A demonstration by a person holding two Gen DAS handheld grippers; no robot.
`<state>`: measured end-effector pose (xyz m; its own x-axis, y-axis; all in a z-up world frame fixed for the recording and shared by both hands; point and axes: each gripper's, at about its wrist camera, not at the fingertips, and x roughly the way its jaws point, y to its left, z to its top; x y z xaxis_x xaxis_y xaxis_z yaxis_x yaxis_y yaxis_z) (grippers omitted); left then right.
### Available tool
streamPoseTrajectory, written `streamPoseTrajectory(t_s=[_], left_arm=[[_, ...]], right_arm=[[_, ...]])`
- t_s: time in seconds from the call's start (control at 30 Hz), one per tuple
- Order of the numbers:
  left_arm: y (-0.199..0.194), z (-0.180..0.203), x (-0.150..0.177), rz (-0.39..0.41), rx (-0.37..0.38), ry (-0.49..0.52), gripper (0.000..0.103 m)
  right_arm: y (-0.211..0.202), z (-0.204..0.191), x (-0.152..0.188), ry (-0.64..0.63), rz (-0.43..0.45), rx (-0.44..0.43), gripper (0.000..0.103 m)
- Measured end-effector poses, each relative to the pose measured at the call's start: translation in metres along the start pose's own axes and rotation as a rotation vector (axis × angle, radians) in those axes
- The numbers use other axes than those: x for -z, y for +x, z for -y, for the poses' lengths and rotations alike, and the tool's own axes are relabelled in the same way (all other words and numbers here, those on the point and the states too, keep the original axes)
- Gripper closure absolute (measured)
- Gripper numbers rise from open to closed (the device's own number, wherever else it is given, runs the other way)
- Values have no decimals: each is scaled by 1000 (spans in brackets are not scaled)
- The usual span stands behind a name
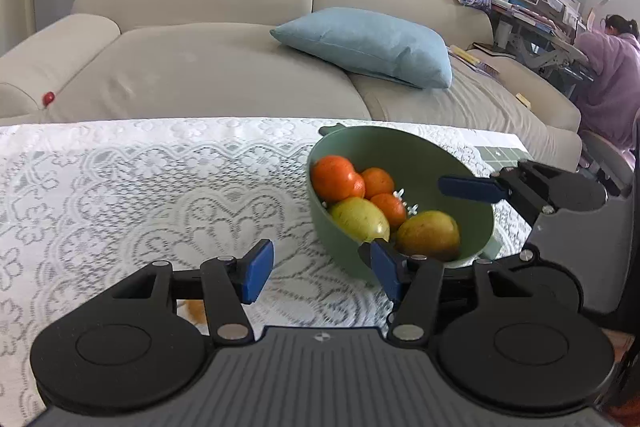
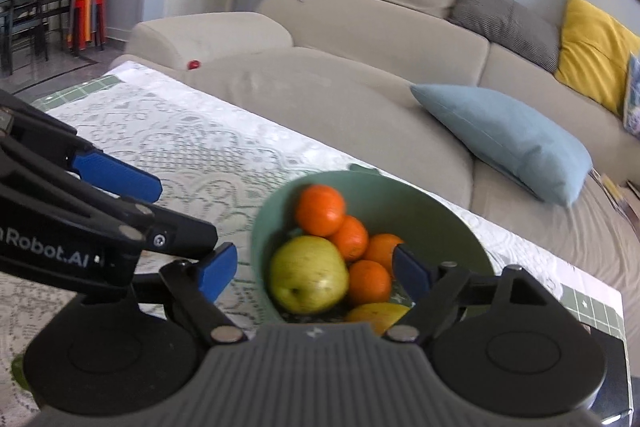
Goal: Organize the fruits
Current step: 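Withdraw both grippers from the colander toward the brown kiwis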
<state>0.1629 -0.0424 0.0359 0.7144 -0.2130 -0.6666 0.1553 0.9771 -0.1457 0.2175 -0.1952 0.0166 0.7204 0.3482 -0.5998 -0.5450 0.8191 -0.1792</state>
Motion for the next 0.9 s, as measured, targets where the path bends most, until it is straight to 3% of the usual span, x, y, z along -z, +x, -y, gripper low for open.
streamPoseTrajectory(t_s=[0.3, 0.6, 0.9], left_arm=[[-18, -26, 19, -14, 2, -8, 37], [-28, -58, 32, 7, 10, -33, 37], [-14, -82, 50, -30, -22, -55, 37]], right_arm=[[-7, -31, 0, -58, 10, -71, 21], [-3, -49, 6, -37, -14, -161, 21], [17, -62, 18, -31, -79, -242, 41]])
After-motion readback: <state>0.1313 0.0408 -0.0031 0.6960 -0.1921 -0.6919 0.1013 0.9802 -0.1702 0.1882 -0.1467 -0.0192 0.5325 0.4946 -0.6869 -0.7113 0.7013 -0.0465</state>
